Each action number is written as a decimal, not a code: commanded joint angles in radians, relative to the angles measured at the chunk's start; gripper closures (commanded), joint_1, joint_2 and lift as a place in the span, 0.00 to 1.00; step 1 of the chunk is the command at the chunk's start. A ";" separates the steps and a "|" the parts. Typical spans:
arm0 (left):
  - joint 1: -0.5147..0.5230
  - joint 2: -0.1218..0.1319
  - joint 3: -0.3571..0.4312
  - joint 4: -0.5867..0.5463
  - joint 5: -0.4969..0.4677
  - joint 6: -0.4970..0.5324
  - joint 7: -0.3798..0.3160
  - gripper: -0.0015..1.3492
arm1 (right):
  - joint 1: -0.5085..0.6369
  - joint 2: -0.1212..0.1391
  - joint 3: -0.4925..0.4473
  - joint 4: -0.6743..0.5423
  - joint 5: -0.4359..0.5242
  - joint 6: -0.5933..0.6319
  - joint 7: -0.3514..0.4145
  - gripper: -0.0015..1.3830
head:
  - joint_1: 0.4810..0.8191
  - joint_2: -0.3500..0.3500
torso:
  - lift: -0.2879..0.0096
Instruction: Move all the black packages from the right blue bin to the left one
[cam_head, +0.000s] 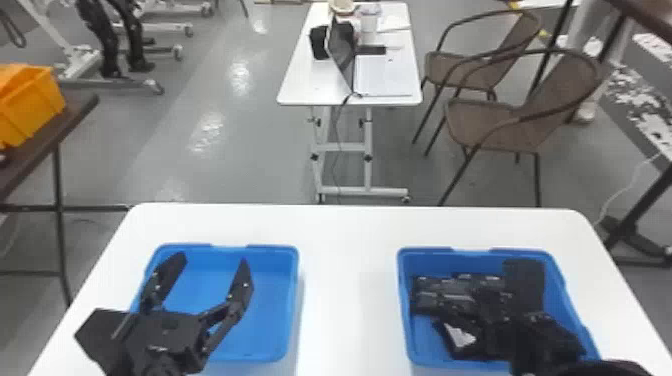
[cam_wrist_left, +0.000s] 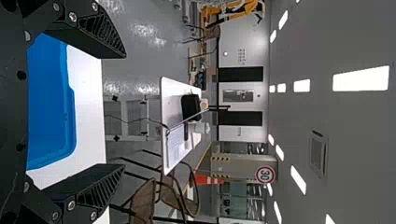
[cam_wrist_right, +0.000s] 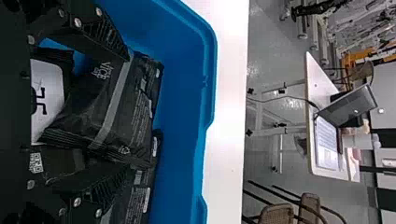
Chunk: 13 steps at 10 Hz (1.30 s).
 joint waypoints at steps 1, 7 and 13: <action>0.001 0.001 0.003 0.004 0.005 -0.002 -0.005 0.15 | -0.035 -0.009 0.008 0.064 0.017 -0.061 0.076 0.65 | 0.63 0.58 | 0.83; 0.001 0.003 0.003 0.008 0.010 -0.006 -0.008 0.15 | -0.018 0.004 -0.003 0.066 -0.031 -0.043 0.067 0.93 | 0.63 0.63 | 0.83; -0.012 -0.055 0.033 0.004 0.128 0.024 0.011 0.14 | 0.218 0.034 -0.133 -0.486 -0.107 0.095 0.026 0.93 | 0.63 0.56 | 0.83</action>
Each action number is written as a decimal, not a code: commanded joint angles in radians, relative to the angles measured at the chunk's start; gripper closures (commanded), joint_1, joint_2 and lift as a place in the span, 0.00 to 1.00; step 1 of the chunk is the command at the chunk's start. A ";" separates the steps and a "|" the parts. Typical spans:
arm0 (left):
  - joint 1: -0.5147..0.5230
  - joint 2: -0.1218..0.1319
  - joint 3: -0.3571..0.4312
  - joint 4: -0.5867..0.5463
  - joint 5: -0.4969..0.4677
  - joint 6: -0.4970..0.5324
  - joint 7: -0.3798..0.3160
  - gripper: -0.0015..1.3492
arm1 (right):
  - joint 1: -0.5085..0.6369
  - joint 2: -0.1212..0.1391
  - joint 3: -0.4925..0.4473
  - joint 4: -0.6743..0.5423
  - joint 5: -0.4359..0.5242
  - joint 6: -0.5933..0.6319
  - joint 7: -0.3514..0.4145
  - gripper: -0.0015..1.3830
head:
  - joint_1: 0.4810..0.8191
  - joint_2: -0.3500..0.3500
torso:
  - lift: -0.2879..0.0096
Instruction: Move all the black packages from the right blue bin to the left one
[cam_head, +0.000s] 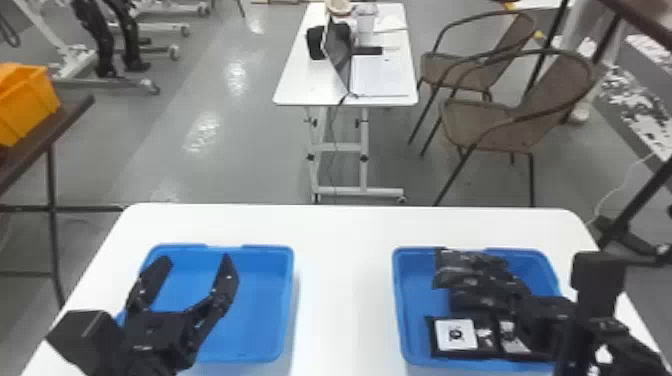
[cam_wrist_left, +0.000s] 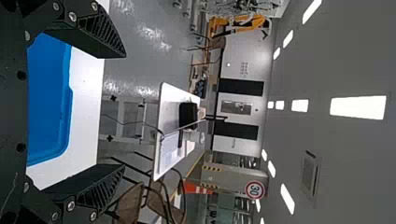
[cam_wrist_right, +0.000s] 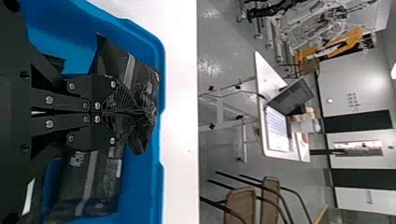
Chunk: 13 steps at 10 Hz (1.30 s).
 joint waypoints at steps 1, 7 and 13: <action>-0.016 -0.007 0.014 -0.001 0.117 0.053 0.000 0.14 | 0.003 -0.012 -0.008 -0.105 -0.080 0.023 -0.003 0.93 | 0.63 0.55 | 0.83; -0.128 0.146 -0.136 0.000 0.534 0.070 0.156 0.14 | -0.405 -0.080 0.308 0.278 -0.338 -0.126 0.193 0.93 | 0.63 0.76 | 0.83; -0.221 0.112 -0.138 0.031 0.618 0.211 0.056 0.10 | -0.543 -0.072 0.465 0.581 -0.573 -0.189 0.296 0.93 | 0.63 0.86 | 0.83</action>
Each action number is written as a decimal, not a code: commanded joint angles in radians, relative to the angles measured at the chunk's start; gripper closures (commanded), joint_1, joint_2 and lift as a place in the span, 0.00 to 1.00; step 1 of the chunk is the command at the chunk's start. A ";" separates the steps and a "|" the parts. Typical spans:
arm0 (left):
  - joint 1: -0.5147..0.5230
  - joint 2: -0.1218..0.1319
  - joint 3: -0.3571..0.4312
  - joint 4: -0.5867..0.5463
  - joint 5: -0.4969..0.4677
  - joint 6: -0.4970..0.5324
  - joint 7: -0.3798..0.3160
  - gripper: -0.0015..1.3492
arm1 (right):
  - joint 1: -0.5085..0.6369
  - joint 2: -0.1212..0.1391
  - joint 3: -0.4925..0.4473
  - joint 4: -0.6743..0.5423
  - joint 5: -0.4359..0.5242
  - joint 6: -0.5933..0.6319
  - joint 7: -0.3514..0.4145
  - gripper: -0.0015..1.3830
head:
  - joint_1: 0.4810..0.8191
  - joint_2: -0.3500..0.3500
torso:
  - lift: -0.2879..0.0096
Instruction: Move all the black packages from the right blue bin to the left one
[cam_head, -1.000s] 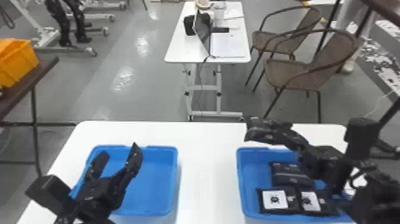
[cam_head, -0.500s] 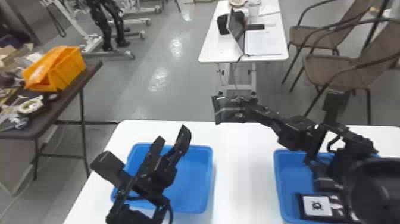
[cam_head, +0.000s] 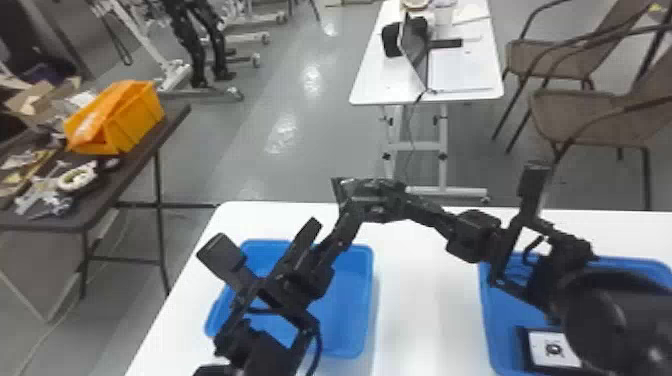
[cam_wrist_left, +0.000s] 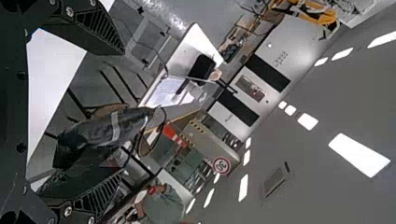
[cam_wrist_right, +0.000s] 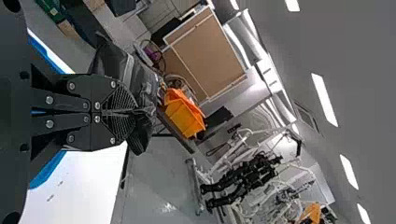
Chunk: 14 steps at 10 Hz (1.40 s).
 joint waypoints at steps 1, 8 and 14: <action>-0.037 -0.002 -0.008 0.055 0.061 0.020 -0.046 0.10 | -0.020 -0.001 0.029 0.036 -0.033 -0.006 0.020 0.93 | 0.63 0.86 | 0.83; -0.021 -0.019 0.008 0.040 -0.010 0.055 0.011 0.92 | -0.026 -0.017 0.064 0.028 -0.039 0.019 0.025 0.93 | 0.63 0.87 | 0.83; 0.014 -0.024 -0.010 0.018 -0.042 -0.091 0.090 0.90 | -0.022 -0.015 0.059 0.034 -0.035 0.007 0.020 0.64 | 0.63 0.93 | 0.83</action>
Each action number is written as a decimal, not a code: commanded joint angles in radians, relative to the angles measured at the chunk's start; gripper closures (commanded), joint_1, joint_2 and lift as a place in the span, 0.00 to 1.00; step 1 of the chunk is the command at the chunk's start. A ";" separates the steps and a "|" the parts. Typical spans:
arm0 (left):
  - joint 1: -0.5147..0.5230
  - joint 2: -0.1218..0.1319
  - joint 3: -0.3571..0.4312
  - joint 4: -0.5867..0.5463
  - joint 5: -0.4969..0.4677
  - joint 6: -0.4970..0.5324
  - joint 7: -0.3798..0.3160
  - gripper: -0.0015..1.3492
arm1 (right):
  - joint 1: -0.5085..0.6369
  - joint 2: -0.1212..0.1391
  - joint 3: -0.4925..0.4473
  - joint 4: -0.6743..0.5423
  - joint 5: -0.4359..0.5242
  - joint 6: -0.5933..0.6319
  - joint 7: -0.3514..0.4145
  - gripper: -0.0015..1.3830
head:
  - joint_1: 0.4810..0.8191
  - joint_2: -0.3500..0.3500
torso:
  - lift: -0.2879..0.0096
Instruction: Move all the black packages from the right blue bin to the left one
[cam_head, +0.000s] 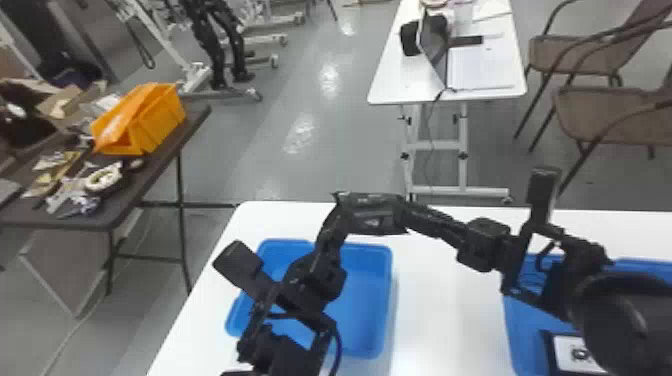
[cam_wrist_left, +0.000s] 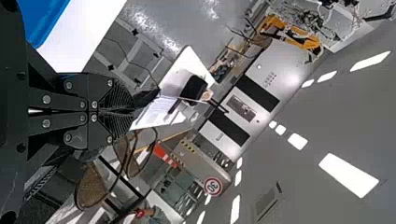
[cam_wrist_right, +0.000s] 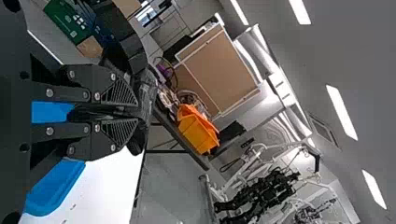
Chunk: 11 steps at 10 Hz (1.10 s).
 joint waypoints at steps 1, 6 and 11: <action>0.006 0.003 0.000 0.000 -0.014 -0.035 0.008 0.90 | 0.005 0.000 -0.008 0.013 -0.026 -0.015 0.001 0.34 | 0.63 0.93 | 0.83; 0.115 -0.020 0.117 -0.038 -0.611 0.041 0.077 0.90 | 0.186 0.011 -0.224 -0.230 0.302 0.030 -0.043 0.18 | 0.63 0.95 | 0.83; 0.106 -0.057 0.180 -0.040 -0.950 0.206 -0.175 0.03 | 0.344 0.032 -0.336 -0.400 0.494 0.047 -0.049 0.18 | 0.63 0.84 | 0.83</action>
